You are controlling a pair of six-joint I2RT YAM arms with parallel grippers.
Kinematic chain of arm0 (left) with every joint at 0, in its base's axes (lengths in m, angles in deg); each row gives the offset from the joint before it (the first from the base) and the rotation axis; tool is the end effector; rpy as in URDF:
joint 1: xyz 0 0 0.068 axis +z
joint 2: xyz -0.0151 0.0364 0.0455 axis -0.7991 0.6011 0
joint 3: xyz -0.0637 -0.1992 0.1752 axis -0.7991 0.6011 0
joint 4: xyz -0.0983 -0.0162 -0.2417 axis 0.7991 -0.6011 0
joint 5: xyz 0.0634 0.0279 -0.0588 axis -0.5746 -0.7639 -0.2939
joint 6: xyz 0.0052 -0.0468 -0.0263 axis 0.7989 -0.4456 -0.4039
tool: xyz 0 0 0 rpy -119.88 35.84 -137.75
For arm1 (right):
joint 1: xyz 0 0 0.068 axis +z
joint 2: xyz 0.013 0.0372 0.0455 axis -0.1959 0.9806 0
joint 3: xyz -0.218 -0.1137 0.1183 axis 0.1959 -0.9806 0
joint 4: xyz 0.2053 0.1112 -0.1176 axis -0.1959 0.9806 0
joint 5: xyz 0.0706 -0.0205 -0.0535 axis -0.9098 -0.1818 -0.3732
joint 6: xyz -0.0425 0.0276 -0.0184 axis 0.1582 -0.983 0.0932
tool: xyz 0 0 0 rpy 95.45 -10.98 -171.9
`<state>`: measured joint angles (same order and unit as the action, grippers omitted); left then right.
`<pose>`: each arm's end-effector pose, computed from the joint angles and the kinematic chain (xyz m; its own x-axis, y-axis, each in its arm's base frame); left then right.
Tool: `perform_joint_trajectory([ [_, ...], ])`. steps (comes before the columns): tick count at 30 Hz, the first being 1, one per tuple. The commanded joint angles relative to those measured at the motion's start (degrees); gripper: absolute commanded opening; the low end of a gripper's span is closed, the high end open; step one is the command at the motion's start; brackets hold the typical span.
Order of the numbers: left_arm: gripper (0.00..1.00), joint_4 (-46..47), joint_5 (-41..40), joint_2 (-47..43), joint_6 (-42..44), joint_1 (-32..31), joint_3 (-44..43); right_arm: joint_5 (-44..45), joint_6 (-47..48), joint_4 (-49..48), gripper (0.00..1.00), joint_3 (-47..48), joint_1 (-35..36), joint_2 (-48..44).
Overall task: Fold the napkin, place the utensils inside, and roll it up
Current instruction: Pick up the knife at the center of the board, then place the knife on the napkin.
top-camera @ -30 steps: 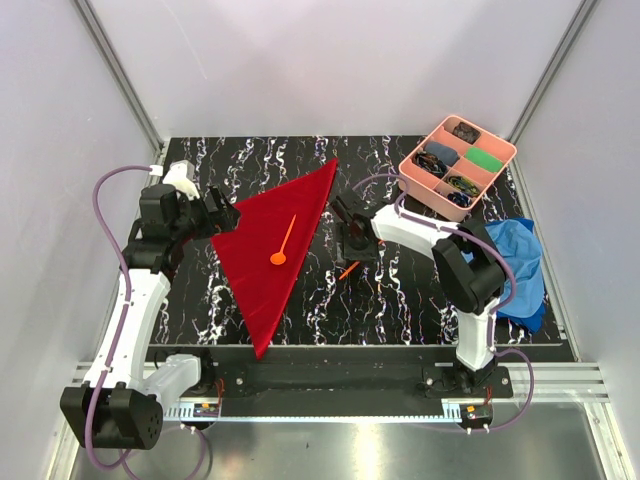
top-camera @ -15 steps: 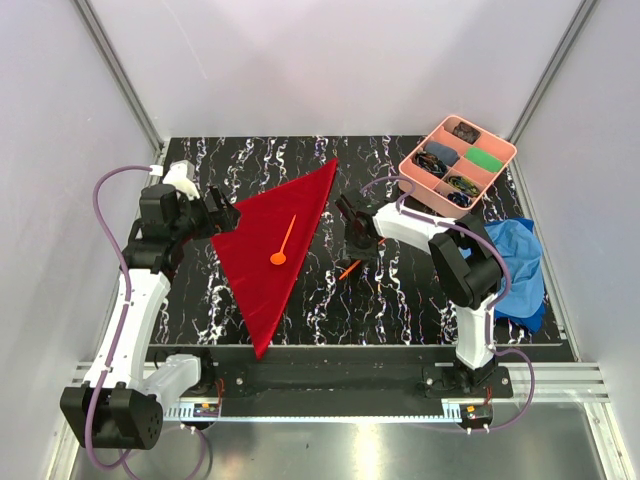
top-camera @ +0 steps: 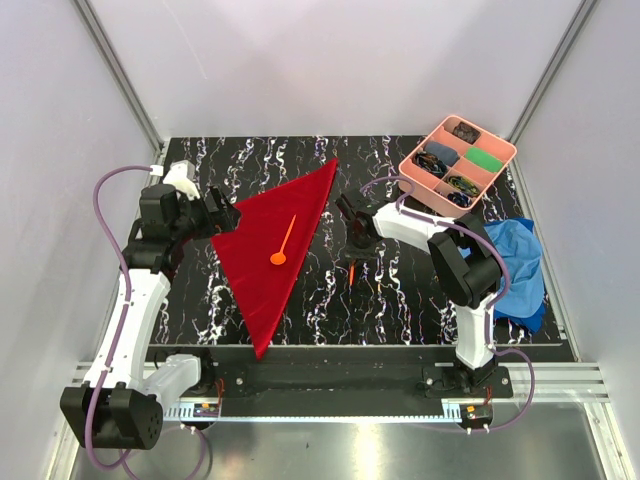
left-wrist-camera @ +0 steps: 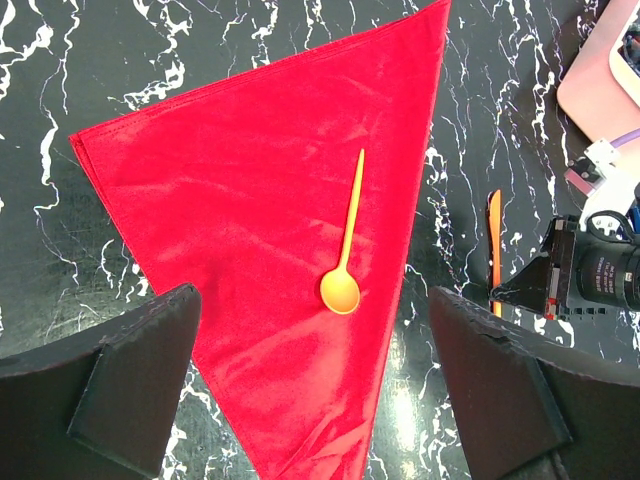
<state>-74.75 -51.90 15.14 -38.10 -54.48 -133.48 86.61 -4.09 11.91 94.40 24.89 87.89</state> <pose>0.2165 -0.0134 0.3323 -0.5331 -0.2722 -0.8011 0.0688 0.9297 -0.3617 0.3202 0.2325 0.1572 -0.9673 0.0396 -0.2506 0.0043 0.9902 0.1399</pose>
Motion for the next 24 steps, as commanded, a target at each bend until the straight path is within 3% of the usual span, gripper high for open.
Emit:
perform_joint_trajectory([
  [1,0.99,2.8,1.8,-0.6,-0.6,-0.2,0.3,-0.7,1.2,-0.9,0.00,-0.6,1.4,-0.4],
  [8,0.99,3.0,2.2,-0.4,-0.7,-0.2,0.4,-1.5,-1.7,-1.2,0.00,3.3,3.9,-3.9],
  [24,0.99,3.0,2.0,-0.6,-0.6,-0.2,0.3,-8.2,-9.3,-9.1,0.00,17.2,9.0,7.1],
])
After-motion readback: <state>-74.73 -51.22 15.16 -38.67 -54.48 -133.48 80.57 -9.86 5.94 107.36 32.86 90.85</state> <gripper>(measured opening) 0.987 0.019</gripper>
